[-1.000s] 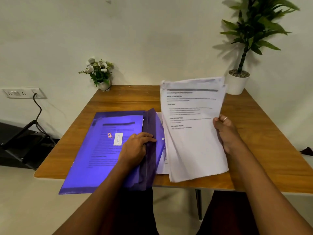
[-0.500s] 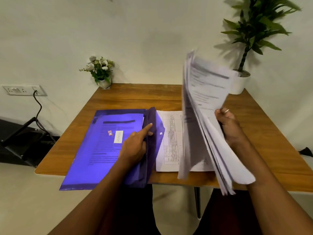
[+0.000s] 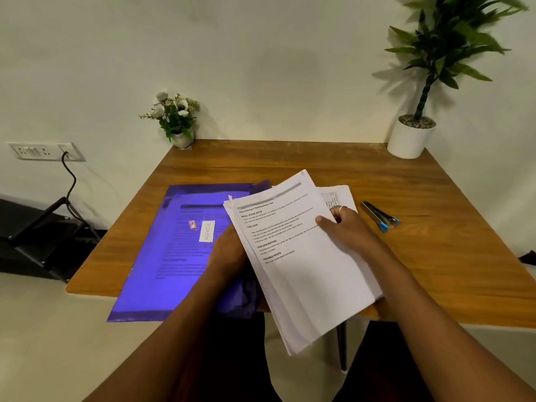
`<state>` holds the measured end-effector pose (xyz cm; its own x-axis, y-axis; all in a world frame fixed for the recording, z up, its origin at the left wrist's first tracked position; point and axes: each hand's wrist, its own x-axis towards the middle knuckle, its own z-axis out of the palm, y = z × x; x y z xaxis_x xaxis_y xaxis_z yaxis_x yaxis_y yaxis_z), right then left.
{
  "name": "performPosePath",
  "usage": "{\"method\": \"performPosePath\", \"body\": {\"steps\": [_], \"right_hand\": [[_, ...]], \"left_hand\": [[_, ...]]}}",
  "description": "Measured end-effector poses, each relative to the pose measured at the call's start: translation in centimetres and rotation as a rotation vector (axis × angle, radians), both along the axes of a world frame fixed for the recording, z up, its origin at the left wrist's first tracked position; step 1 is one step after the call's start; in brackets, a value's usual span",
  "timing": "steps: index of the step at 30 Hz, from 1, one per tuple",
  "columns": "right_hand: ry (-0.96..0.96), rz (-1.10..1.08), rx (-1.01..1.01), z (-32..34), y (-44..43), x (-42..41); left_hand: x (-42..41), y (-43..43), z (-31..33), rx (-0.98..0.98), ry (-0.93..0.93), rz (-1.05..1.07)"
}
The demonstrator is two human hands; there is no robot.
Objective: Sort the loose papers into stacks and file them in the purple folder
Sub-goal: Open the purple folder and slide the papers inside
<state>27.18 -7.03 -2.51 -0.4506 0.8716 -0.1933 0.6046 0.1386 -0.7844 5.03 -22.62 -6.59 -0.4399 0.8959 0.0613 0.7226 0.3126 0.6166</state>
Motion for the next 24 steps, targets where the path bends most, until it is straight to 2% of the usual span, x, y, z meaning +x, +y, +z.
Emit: {"method": "performPosePath", "body": {"steps": [3,5,8,9,11,14,17,19,22,24], "right_hand": [[0.035,0.024,-0.055,0.6,0.7,0.3],[0.133,0.003,-0.125,0.6,1.4,0.5],[0.361,-0.015,-0.408,1.3,2.7,1.5],[0.381,0.034,-0.509,1.7,3.0,2.0],[0.289,0.188,-0.621,2.0,3.0,2.7],[0.213,0.207,-0.632,1.6,3.3,3.3],[0.274,0.183,-0.640,1.9,3.6,3.7],[0.278,0.192,-0.644,2.2,3.7,3.6],[0.141,0.212,-0.541,2.3,4.3,3.0],[0.048,0.227,-0.494,2.1,4.8,2.5]], "left_hand": [[0.0,0.0,0.1,0.001,-0.007,0.005],[-0.1,0.2,0.0,-0.012,0.067,-0.023],[-0.4,0.4,-0.6,0.000,0.148,-0.058],[-0.5,0.4,-0.6,0.005,0.159,-0.059],[-0.6,0.5,-0.8,0.027,0.181,-0.075],[-0.6,0.7,-1.1,0.119,0.166,-0.096],[-0.7,0.6,-0.3,0.219,-0.094,-0.044],[-1.0,0.4,0.3,0.204,-0.188,0.052],[-1.5,0.5,1.4,0.020,-0.061,0.306],[-1.5,0.1,2.8,-0.045,0.007,0.385]]}}
